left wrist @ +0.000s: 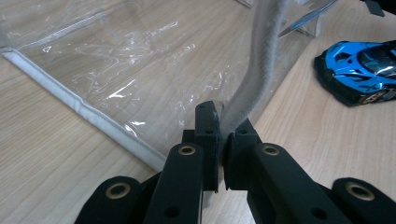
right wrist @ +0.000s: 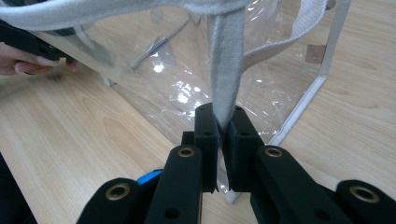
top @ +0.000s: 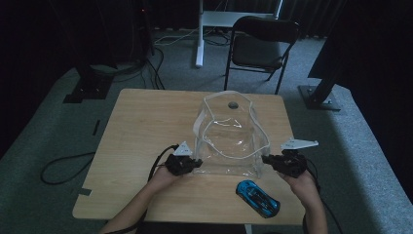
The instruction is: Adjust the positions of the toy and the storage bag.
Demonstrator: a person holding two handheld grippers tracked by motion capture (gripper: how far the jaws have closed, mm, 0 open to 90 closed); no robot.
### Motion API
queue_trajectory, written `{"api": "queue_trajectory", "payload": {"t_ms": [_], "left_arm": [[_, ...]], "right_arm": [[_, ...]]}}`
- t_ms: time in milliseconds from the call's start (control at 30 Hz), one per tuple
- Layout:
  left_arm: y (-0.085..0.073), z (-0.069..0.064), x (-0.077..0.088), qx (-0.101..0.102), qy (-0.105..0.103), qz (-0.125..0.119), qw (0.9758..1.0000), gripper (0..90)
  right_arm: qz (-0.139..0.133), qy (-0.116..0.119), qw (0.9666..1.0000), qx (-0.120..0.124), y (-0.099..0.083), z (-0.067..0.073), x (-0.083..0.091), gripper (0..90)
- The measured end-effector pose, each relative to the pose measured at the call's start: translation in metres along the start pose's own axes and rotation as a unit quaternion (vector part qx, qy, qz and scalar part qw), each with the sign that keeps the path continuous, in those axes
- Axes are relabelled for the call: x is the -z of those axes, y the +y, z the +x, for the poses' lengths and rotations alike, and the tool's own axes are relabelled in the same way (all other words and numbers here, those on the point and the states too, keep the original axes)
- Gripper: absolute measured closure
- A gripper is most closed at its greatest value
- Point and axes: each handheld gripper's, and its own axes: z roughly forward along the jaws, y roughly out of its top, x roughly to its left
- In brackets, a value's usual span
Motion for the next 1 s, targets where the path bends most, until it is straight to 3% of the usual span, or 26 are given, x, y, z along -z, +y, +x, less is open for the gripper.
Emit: {"api": "queue_trajectory", "payload": {"t_ms": [300,400,567,667,767,833,900,1000], "left_arm": [[-0.001,-0.002,-0.001,0.009,0.000,-0.003,0.9999,86.5],[0.000,-0.003,-0.001,0.003,0.004,-0.001,1.0000,86.2],[0.001,-0.004,-0.001,0.011,-0.003,-0.015,0.9998,75.1],[0.002,-0.006,0.000,0.007,-0.004,-0.022,0.9997,61.7],[0.003,-0.007,0.001,0.005,-0.004,-0.027,0.9996,30.9],[0.005,-0.008,0.002,-0.002,0.002,-0.031,0.9995,16.0],[0.007,-0.009,0.004,-0.006,0.007,-0.040,0.9991,10.2],[0.010,-0.008,0.007,0.002,0.011,-0.055,0.9984,9.4]], "right_arm": [[0.002,-0.001,1.0000,-0.002,-0.002,0.000,0.003,83.4],[0.003,-0.002,1.0000,-0.003,-0.002,0.001,0.003,83.3],[0.002,-0.002,1.0000,-0.004,-0.004,0.001,0.003,83.5],[0.001,0.000,1.0000,-0.008,-0.006,0.000,0.004,83.4],[0.001,0.004,1.0000,-0.009,-0.007,-0.001,0.005,78.5],[0.001,0.006,1.0000,-0.005,-0.007,0.000,0.005,74.7],[-0.003,0.009,1.0000,-0.003,-0.008,0.000,0.006,68.0],[-0.016,0.014,0.9997,-0.010,-0.009,-0.003,0.007,53.5]]}}
